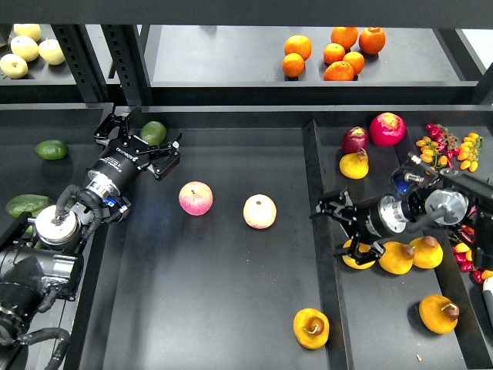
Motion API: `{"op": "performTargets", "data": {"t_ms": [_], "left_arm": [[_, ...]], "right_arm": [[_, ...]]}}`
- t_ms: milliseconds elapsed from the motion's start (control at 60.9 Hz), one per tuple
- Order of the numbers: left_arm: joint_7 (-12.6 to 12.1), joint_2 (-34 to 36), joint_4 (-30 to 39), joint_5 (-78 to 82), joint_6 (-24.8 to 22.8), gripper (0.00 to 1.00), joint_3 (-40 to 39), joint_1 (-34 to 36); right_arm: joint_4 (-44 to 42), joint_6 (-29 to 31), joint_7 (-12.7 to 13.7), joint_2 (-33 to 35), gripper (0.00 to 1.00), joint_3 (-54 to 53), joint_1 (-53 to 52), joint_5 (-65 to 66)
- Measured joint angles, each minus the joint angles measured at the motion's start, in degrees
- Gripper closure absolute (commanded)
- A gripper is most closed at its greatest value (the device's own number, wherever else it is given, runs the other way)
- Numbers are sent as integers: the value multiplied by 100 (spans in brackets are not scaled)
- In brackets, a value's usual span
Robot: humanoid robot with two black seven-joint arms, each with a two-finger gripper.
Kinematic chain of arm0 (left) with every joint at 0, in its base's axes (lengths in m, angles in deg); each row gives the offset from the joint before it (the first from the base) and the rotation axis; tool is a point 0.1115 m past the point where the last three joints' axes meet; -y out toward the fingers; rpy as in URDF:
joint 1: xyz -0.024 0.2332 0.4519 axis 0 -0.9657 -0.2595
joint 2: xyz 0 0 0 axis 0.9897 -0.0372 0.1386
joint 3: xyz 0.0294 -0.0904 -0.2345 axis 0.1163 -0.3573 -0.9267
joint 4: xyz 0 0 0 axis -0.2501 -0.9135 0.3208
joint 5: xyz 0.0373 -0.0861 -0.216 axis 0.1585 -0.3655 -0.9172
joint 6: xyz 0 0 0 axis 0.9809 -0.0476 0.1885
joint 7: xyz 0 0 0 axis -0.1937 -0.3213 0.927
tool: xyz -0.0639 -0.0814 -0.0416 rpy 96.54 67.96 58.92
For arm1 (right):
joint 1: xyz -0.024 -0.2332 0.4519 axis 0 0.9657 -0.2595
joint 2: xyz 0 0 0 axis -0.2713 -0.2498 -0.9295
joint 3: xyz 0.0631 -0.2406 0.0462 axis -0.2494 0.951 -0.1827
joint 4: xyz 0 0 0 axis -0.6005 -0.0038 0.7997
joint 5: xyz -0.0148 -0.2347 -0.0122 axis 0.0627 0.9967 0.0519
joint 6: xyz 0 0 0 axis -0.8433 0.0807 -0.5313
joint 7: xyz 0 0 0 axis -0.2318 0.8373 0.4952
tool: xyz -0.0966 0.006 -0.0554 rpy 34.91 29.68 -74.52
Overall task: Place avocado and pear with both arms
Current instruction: 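Move the right gripper down toward the yellow pear nearest the robot, then close the right gripper around the yellow pear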
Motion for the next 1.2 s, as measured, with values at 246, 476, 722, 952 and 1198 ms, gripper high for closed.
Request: {"op": "performTargets", "data": {"t_ms": [246,476,722,952,1198], "left_arm": [[2,0,-5,0,0,1,0,-4],[2,0,-9,0,0,1,7,-4],[0,0,-11,0,0,1,7,-5],[0,0,-41,0,0,1,7,-7],[0,0,-48,0,0,1,7,-7]], "right_arm": [[11,0,0,-142,1,44,291,164],[31,0,0,-328,1,45,475,224],[105,0,0,-389,1,53,585,203],[289,0,0,-399,1,54,691,184],[432,0,0,-376,1,138,814,199]]}}
